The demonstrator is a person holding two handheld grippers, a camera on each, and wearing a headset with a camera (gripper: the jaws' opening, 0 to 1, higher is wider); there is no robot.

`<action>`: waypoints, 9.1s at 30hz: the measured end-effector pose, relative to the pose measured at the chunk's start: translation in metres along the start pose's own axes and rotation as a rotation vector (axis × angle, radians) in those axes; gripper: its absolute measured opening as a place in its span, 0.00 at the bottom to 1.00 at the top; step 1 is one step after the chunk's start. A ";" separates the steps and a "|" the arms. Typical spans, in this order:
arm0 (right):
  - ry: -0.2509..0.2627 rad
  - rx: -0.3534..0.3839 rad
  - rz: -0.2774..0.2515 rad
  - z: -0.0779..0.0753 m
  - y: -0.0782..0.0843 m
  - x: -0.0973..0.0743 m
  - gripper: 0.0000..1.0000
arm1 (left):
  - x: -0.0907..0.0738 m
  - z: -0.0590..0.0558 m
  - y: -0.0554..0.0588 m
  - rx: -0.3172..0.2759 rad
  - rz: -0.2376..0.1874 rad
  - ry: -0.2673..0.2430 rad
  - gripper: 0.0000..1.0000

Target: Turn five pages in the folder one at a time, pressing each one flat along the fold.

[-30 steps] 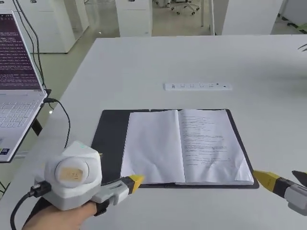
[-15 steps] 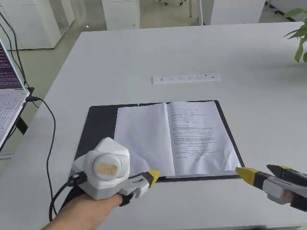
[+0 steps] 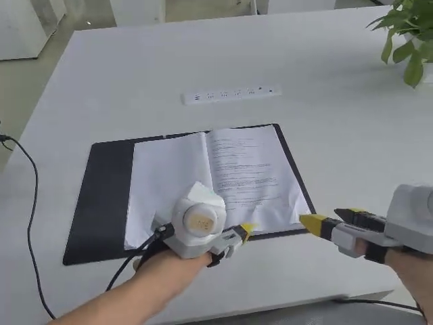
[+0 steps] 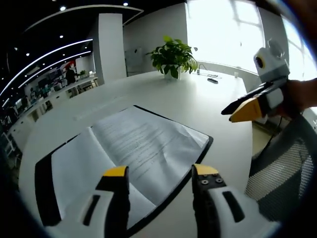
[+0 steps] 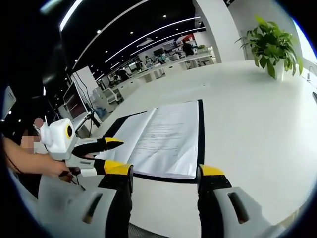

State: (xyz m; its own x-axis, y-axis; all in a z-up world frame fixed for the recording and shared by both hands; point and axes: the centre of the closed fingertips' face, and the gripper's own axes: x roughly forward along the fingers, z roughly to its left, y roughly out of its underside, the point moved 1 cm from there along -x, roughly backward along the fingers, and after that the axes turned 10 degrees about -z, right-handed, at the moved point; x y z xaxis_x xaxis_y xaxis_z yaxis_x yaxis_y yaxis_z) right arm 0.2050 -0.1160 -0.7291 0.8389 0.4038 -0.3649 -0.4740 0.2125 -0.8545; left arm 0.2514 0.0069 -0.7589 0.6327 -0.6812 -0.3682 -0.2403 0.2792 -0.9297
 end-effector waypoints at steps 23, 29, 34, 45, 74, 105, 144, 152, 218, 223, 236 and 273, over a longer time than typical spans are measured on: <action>-0.011 0.046 0.046 -0.016 0.018 0.025 0.47 | 0.065 -0.011 0.020 -0.001 0.012 -0.061 0.48; -0.018 0.058 0.048 -0.019 0.022 0.027 0.45 | 0.064 -0.011 0.021 0.002 -0.017 -0.069 0.46; -0.034 0.056 0.054 -0.014 0.024 0.026 0.43 | 0.063 -0.010 0.021 -0.013 -0.026 -0.068 0.38; -0.043 0.061 0.064 -0.011 0.027 0.028 0.42 | 0.063 -0.005 0.025 0.017 -0.038 -0.077 0.14; -0.034 0.157 0.078 -0.018 0.033 0.048 0.32 | 0.063 -0.001 0.024 -0.001 -0.035 -0.095 0.09; 0.014 0.500 0.031 -0.029 0.034 0.043 0.00 | 0.062 -0.002 0.025 -0.017 -0.037 -0.100 0.10; -0.357 0.310 -0.079 0.129 -0.053 0.055 0.00 | -0.092 0.074 -0.057 -0.127 -0.202 -0.180 0.11; -0.438 0.278 -0.022 0.180 -0.041 0.076 0.00 | -0.135 0.098 -0.046 -0.125 -0.203 -0.244 0.10; -0.305 0.359 0.213 0.150 0.059 0.162 0.02 | -0.116 0.126 0.081 -0.178 0.063 -0.250 0.07; -0.272 0.371 0.192 0.126 0.050 0.166 0.02 | -0.110 0.129 0.096 -0.161 0.107 -0.272 0.07; -0.250 0.412 0.174 0.116 0.027 0.190 0.00 | -0.112 0.131 0.107 -0.067 0.126 -0.286 0.01; -0.154 0.782 0.132 0.064 -0.011 0.292 0.00 | -0.112 0.134 0.106 -0.093 0.099 -0.307 0.01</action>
State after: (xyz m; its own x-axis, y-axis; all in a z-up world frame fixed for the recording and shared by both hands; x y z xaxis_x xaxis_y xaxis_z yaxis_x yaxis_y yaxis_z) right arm 0.4382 0.0563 -0.8024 0.7437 0.5751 -0.3408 -0.6644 0.6925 -0.2812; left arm 0.2542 0.2034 -0.8143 0.7918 -0.4147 -0.4485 -0.3685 0.2612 -0.8922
